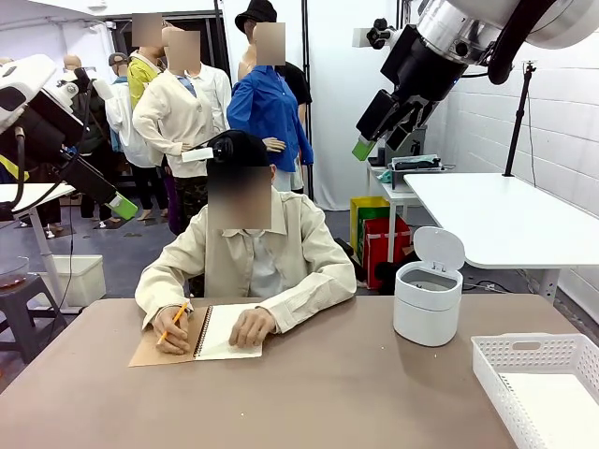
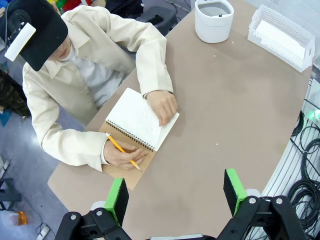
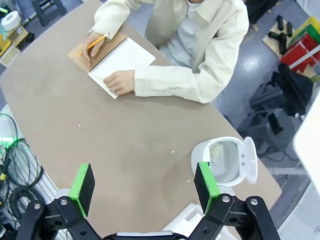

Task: Sort the paper based on its condition.
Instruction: If a person hands you a paper, place it in the Organizing basket , and if it's crumpled, put it in the Trash can.

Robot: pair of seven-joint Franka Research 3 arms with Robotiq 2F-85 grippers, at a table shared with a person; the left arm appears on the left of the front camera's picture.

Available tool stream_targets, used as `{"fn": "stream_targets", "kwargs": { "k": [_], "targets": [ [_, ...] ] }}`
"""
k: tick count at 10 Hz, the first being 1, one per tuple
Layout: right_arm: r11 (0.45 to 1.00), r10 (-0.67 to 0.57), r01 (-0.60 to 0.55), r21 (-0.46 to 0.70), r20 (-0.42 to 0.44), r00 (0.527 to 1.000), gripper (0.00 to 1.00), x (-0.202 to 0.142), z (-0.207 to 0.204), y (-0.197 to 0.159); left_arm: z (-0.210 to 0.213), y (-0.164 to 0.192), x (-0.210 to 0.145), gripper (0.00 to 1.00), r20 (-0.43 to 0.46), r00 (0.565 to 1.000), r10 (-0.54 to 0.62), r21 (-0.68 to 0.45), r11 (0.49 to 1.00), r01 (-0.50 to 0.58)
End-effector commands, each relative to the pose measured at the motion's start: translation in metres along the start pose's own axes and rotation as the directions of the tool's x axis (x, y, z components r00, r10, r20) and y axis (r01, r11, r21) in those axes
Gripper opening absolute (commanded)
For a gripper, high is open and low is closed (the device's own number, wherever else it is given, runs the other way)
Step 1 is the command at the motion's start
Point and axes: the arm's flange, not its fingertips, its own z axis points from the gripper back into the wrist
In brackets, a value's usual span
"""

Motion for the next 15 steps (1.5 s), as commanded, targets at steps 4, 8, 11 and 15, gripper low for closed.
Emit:
{"fn": "stream_targets", "kwargs": {
  "k": [4,8,11,15],
  "targets": [
    [1.000,0.004,-0.004,-0.007,0.009,1.000,1.00,0.0007,0.0002,-0.0009,0.0008,0.0008,-0.0006,1.00,0.002,1.000,0.001,-0.002,1.000,-0.001],
    [1.000,0.004,-0.004,-0.007,0.009,1.000,1.00,0.0007,0.0002,-0.0009,0.0008,0.0008,-0.0006,1.00,0.002,1.000,0.001,-0.002,1.000,-0.001],
    [1.000,0.004,-0.004,-0.007,0.009,1.000,1.00,0.0007,0.0002,-0.0009,0.0008,0.0008,-0.0006,1.00,0.002,1.000,0.001,-0.002,1.000,-0.001],
    [1.000,0.004,-0.004,-0.007,0.009,1.000,1.00,0.0007,0.0002,-0.0009,0.0008,0.0008,-0.0006,1.00,0.002,1.000,0.001,-0.002,1.000,-0.001]
  ]
}}
